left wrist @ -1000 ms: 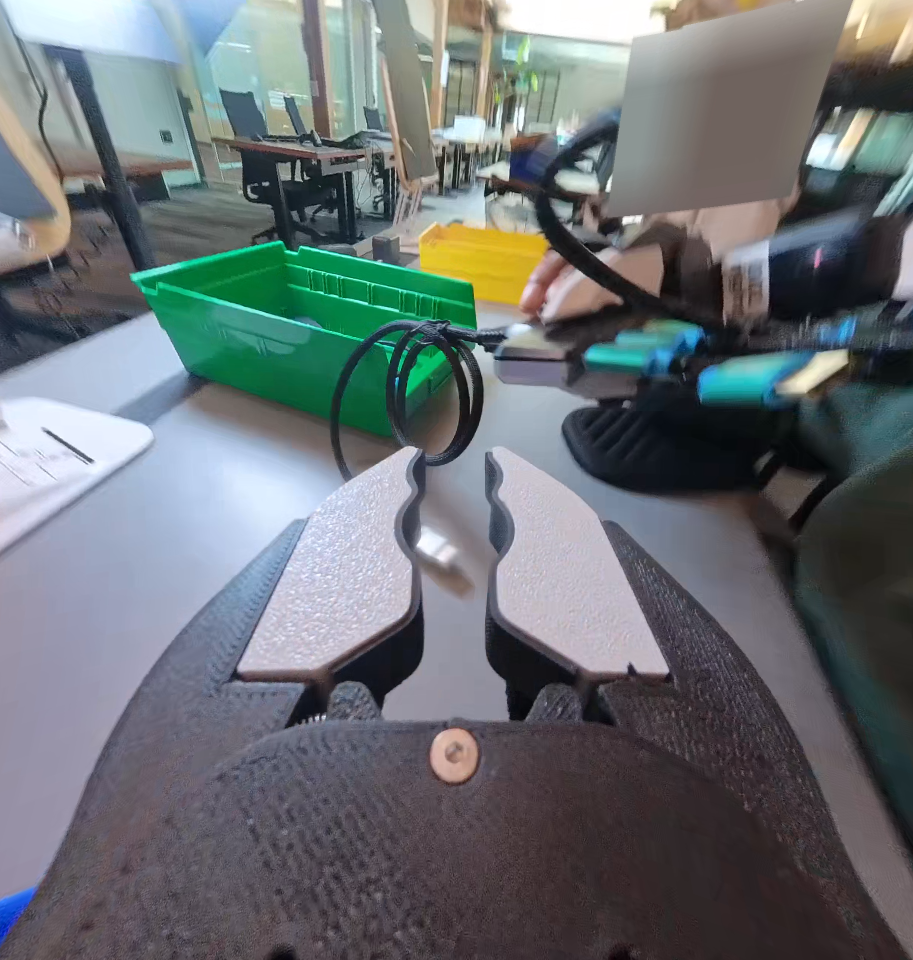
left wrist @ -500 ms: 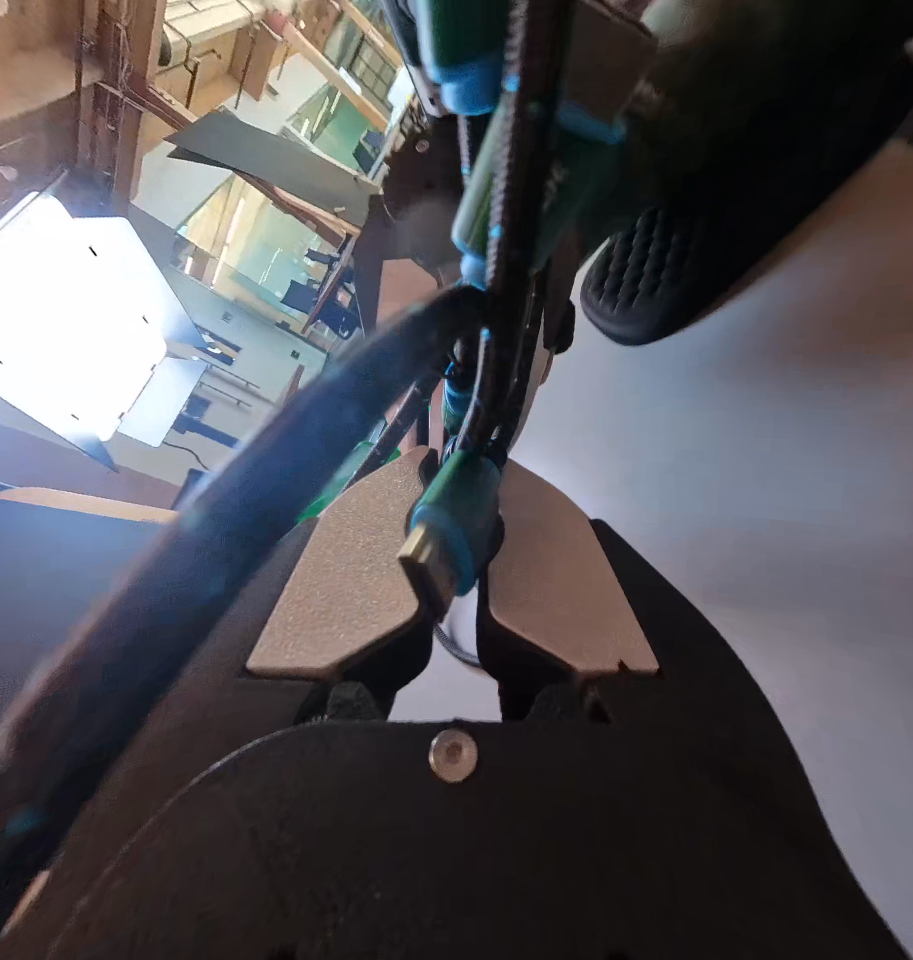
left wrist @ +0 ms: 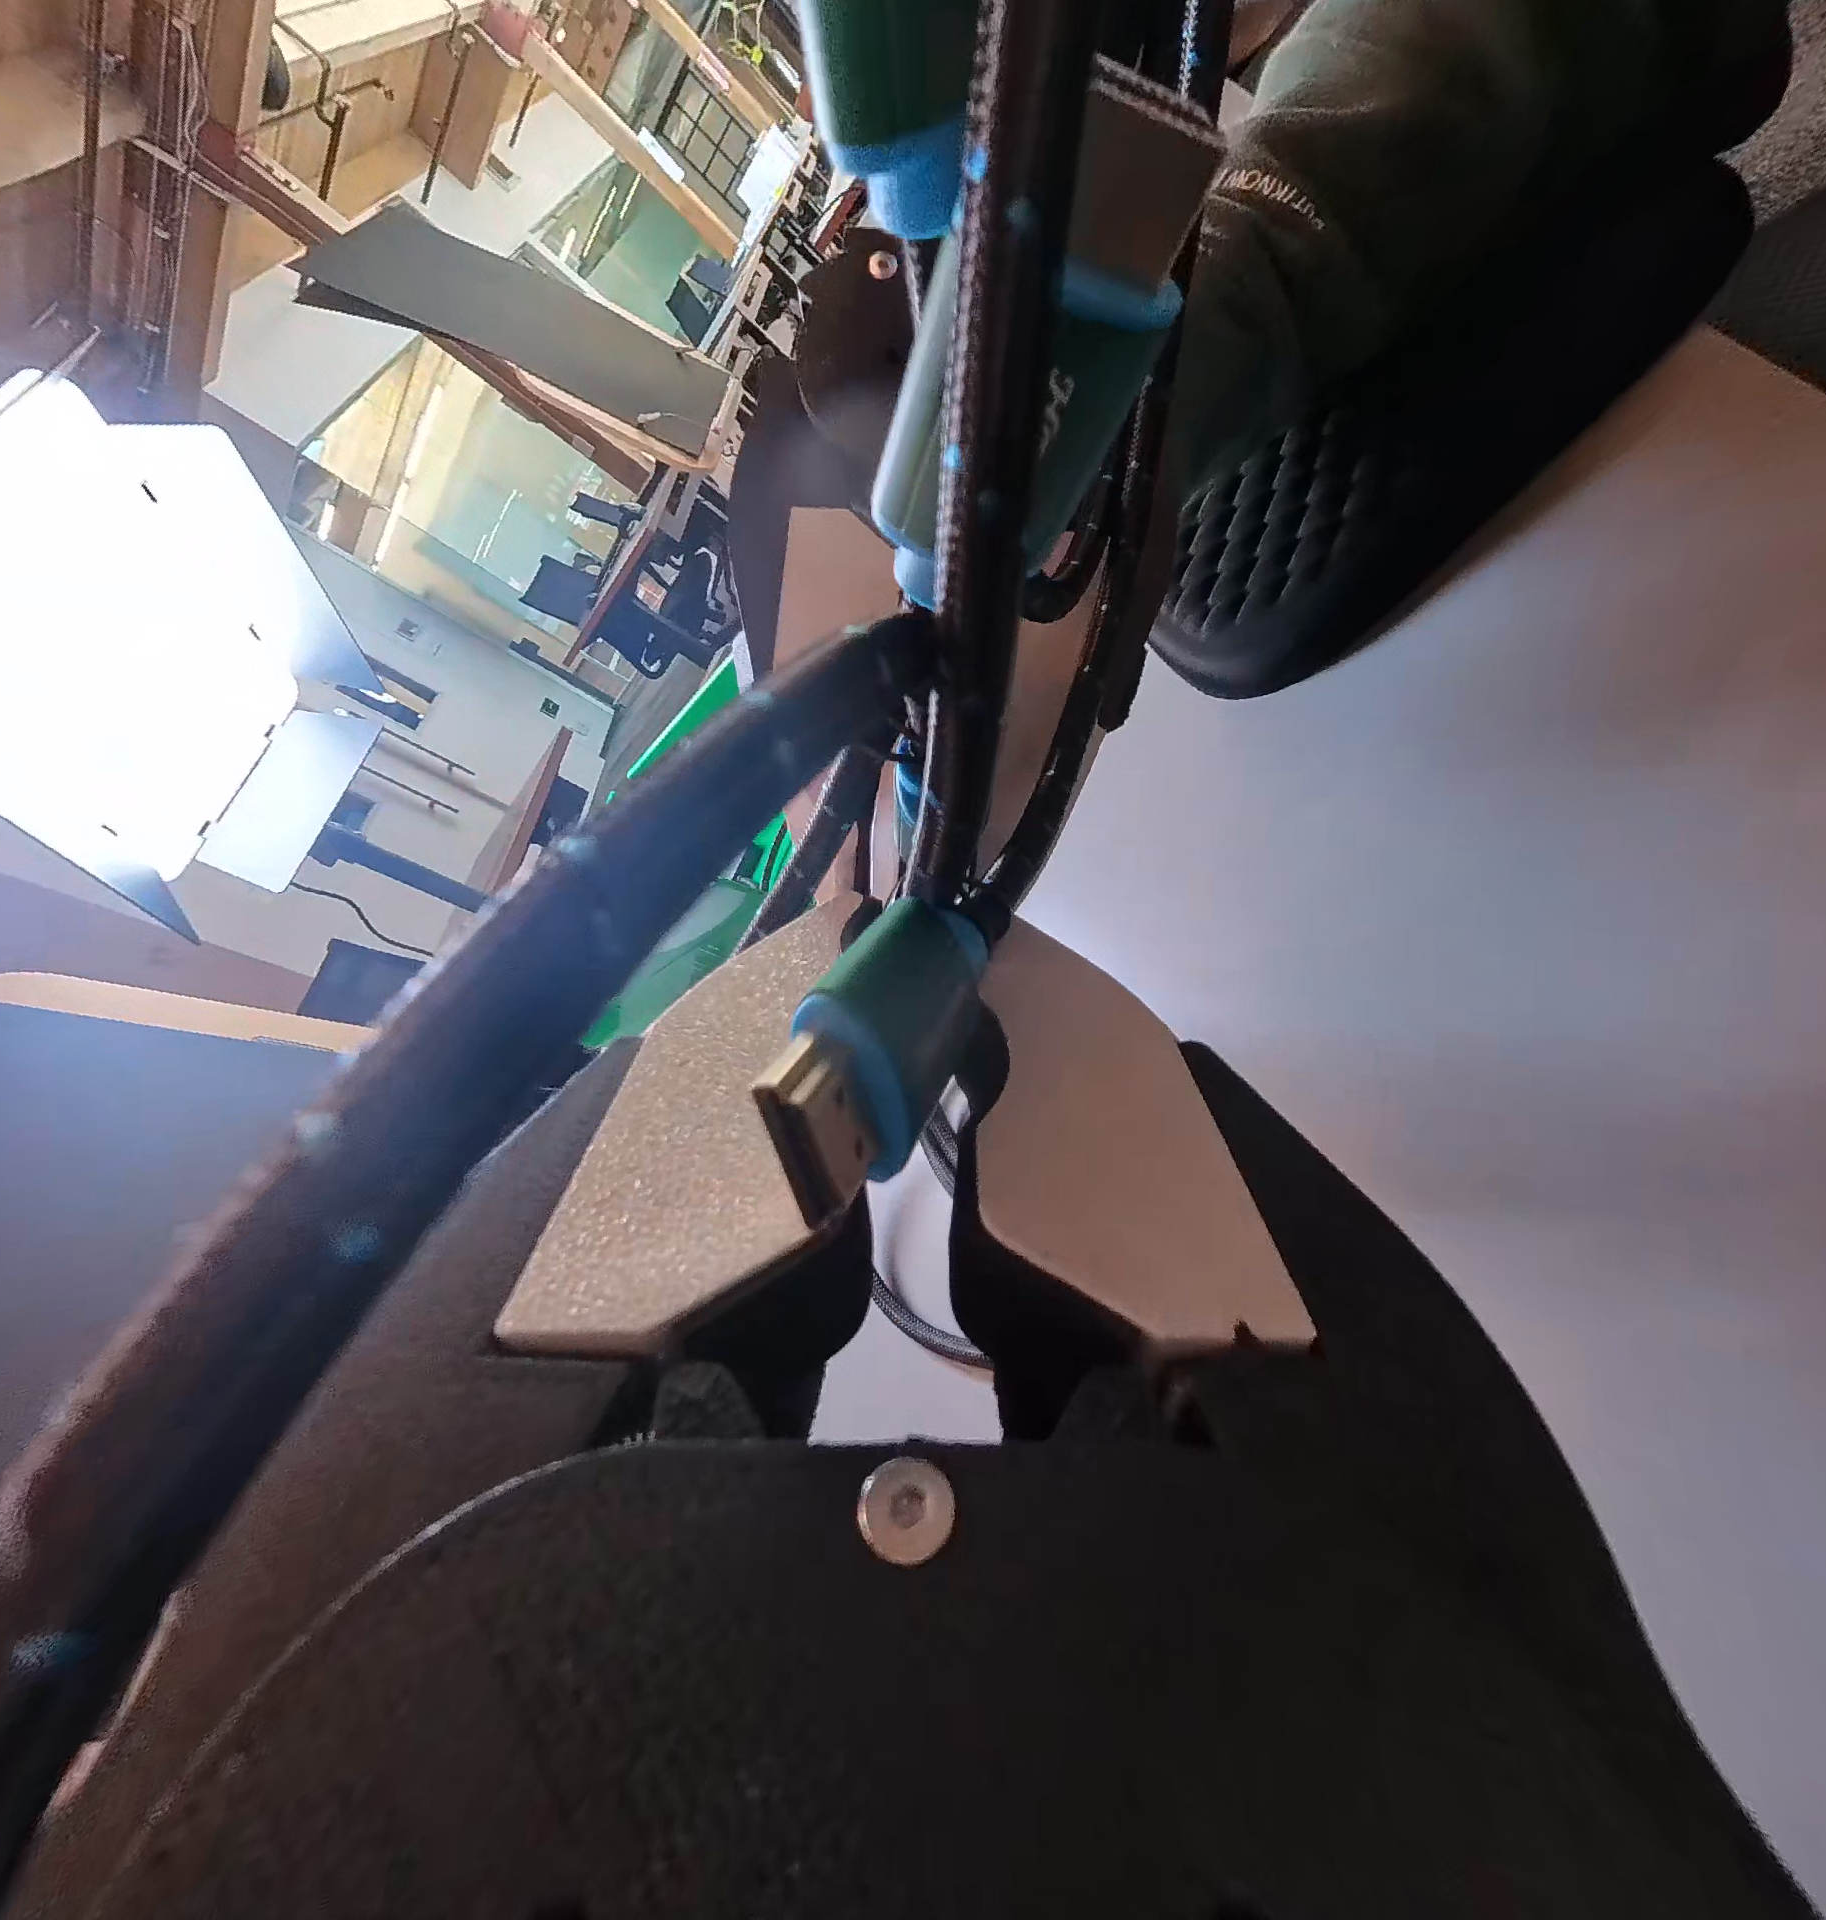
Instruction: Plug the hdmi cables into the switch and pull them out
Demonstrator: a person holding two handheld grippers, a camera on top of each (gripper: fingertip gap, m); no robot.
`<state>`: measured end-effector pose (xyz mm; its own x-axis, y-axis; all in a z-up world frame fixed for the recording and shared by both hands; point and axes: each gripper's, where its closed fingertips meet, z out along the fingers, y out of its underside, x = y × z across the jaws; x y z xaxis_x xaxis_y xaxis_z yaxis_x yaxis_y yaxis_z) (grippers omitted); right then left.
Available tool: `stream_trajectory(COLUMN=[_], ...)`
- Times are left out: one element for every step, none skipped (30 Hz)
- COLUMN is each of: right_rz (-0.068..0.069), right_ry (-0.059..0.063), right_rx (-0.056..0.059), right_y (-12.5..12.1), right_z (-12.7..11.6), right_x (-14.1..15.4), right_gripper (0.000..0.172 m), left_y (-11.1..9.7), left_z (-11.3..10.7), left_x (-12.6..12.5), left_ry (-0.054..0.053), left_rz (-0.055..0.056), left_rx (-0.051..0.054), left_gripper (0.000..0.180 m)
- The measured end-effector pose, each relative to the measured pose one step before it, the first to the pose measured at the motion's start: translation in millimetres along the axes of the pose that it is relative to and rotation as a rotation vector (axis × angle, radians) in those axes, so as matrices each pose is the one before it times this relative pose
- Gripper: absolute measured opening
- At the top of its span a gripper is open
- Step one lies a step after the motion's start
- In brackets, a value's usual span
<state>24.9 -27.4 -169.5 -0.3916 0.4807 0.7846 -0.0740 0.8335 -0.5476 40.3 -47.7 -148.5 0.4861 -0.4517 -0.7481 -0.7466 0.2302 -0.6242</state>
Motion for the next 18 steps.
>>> stream_trajectory(right_rz=[0.0047,0.0038,0.0026,0.0086,0.037,0.0042,-0.0152,0.0076,0.0027,-0.0159,-0.0055,0.019,0.0257,0.013,0.0143,0.0296,0.0342,0.0299], right_ry=[-0.0054,-0.0046,-0.0001,0.01,-0.0031,0.0078,0.0112,-0.001,0.0053,0.0172,0.0123,0.0069,0.0099,0.013,0.0179,0.0157,0.0103,0.012], right_rx=[0.0041,0.0044,-0.026,-0.0482,-0.0015,0.0273,0.0109,-0.0068,-0.0138,-0.0162,-0.0129,-0.0043,-0.0022,-0.005,-0.0037,0.0004,0.0071,0.0112], right_y=[-0.01,0.43,6.07,13.82,6.26,-3.35,-3.86,-0.57,1.54,2.68,3.43,3.42,3.29,2.68,2.3,2.35,2.16,1.52], right_z=[0.49,0.49,0.53,0.44,-1.01,-2.92,-1.8,0.65,2.01,1.97,0.79,-0.47,-1.39,-1.84,-2.19,-2.61,-3.0,-3.3], right_x=[-0.59,-0.22,0.72,2.9,1.51,1.04,0.95,1.16,2.4,3.0,2.51,2.39,3.37,4.0,5.04,6.09,6.13,6.18], right_gripper=[0.023,0.023,0.022,0.022,0.026,0.025,0.023,0.025,0.023,0.024,0.023,0.023,0.023,0.023,0.023,0.023,0.025,0.022], left_y=[0.07,-0.1,-2.26,-16.35,1.61,-12.62,-2.7,1.11,2.93,3.46,7.06,11.68,13.49,11.67,10.47,12.06,13.09,12.23], left_z=[-0.31,-0.09,-1.31,-7.77,0.5,1.77,0.23,-2.84,-2.17,-1.11,-0.17,0.51,1.44,2.66,2.83,3.29,3.81,3.5], left_x=[0.51,0.25,-0.04,-0.43,4.71,8.42,1.51,-3.18,-1.0,2.4,4.9,7.47,6.02,3.58,5.83,6.83,2.44,-3.54], left_ry=[0.0045,-0.0003,-0.0002,0.021,0.0364,0.0232,0.0045,-0.0022,0.0174,0.031,0.0381,0.0554,0.0417,0.0131,0.0299,0.0506,0.0288,-0.0157], left_rz=[-0.0008,0.006,0.0031,-0.0303,-0.005,0.0171,0.0037,-0.0031,-0.026,-0.0257,-0.0109,-0.0212,-0.0243,-0.0071,-0.0107,-0.0444,-0.0441,-0.0132], left_rx=[-0.0027,-0.004,0.0086,0.0825,-0.052,0.075,0.0009,-0.0152,-0.0051,0.0002,-0.0261,-0.053,-0.0592,-0.0365,-0.0239,-0.0343,-0.0405,-0.0373], left_gripper=[0.011,0.011,0.012,0.007,0.011,0.012,0.011,0.011,0.011,0.011,0.011,0.012,0.012,0.012,0.012,0.012,0.012,0.012])
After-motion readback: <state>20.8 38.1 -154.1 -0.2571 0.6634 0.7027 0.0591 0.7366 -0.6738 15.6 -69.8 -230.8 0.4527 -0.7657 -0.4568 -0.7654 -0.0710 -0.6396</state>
